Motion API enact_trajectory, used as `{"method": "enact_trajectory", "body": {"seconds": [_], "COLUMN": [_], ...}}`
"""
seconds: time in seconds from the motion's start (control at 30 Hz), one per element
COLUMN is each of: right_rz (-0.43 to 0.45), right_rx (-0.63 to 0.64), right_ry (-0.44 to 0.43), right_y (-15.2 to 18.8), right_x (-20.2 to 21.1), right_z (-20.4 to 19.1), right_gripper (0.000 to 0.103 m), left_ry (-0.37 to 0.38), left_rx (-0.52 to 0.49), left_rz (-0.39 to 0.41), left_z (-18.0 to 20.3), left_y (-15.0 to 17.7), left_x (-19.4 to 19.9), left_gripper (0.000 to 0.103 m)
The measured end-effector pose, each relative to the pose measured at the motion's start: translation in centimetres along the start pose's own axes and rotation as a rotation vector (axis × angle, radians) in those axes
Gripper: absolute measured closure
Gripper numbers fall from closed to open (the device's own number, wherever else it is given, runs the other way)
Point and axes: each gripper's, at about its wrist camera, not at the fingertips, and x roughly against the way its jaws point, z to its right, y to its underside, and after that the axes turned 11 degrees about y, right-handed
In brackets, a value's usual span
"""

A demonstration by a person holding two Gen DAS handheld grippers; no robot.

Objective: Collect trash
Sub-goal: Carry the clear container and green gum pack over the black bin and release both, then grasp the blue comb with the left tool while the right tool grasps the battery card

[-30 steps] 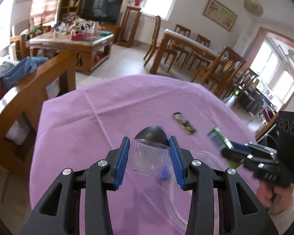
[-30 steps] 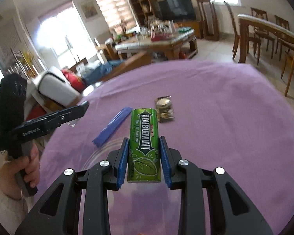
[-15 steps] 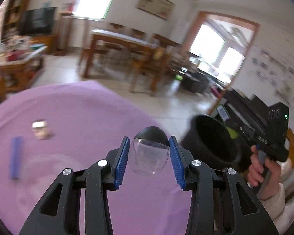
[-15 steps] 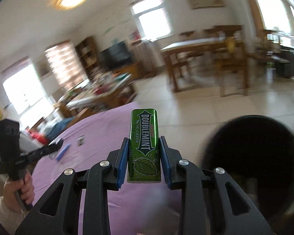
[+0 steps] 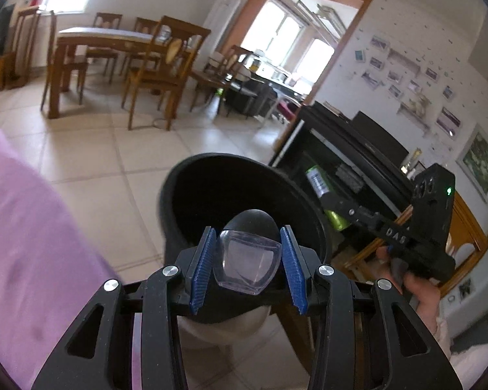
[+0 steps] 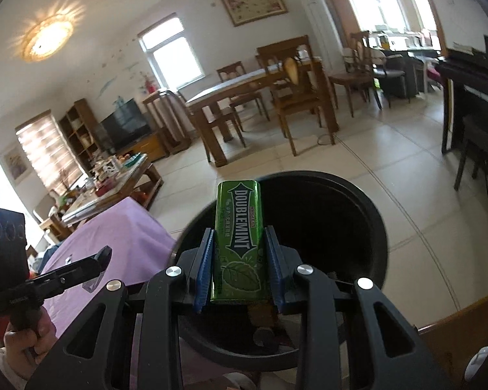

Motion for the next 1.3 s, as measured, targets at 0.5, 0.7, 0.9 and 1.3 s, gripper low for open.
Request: {"method": "enact_trajectory", "body": {"seconds": [0.5,0.7,0.9,1.3], "right_rz": [-0.065,-0.085,-0.067,-0.092], "right_rx": [-0.058,-0.063,-0.083,0.148], "right_ry": [0.004,0.017,0.02,-0.114], "right_y": [0.8,0.8,0.5,1.1], "right_x": [-3.5,-4.0,-3.1,-4.3], "right_z": [3.2,3.8,3.3,-9.8], "right_gripper": [0.073,0.072,0.022,0.022], "left_ry": [-0.04,-0.052,-0.119,-0.421], "left_rx": [0.014,0.016,-0.006,0.128], "left_rz": [-0.083,-0.113,-0.071,0.136], "left_z": [-2.1,-2.2,-1.2,-7.6], "left_y": [-1.8,-1.9,-1.9,2.6], "left_x": [-8.4,-9.8,-6.7,14.2], "left_gripper": [0.062,0.06,0.025,0.025]}}
